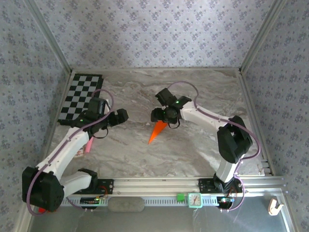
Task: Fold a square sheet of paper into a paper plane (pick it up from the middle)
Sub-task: Fold the wing for the fifth time at the center of the table, then turn over the paper plane at the center of the table.
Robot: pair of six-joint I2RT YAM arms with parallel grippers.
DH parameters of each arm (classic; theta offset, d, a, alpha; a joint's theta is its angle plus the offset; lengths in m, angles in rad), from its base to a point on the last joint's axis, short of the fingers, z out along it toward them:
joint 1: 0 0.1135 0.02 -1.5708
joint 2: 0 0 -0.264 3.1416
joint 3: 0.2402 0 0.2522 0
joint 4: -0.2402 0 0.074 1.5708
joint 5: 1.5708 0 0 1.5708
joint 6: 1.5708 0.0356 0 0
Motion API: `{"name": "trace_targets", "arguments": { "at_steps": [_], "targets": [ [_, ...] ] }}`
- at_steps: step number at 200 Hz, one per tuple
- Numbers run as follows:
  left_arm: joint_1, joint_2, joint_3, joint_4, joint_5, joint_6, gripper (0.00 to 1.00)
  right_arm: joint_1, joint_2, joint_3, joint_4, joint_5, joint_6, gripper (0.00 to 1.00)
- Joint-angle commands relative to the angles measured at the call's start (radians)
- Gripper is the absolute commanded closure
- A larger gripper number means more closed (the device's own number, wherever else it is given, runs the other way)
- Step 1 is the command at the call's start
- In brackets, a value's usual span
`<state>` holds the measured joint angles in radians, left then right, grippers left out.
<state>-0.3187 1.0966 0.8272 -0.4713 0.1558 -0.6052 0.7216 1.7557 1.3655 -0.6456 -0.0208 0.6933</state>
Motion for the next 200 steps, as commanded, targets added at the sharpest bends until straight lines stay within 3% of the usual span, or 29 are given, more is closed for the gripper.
{"name": "trace_targets", "arguments": {
  "at_steps": [1, 35, 110, 200],
  "targets": [
    [0.03, -0.039, 0.012, -0.051, -0.042, 0.064, 0.02, 0.044, 0.073, 0.064, -0.116, 0.182, 0.146, 0.26],
    [0.069, -0.052, 0.01, -0.055, -0.027, 0.095, 0.0, 0.095, 0.162, 0.147, -0.206, 0.289, 0.257, 0.25],
    [0.104, -0.024, 0.014, -0.066, 0.004, 0.129, 0.0, 0.114, 0.333, 0.309, -0.36, 0.345, 0.39, 0.3],
    [0.128, 0.005, 0.011, -0.053, 0.027, 0.117, 0.0, 0.12, 0.295, 0.266, -0.354, 0.354, 0.441, 0.51]
  ]
}}
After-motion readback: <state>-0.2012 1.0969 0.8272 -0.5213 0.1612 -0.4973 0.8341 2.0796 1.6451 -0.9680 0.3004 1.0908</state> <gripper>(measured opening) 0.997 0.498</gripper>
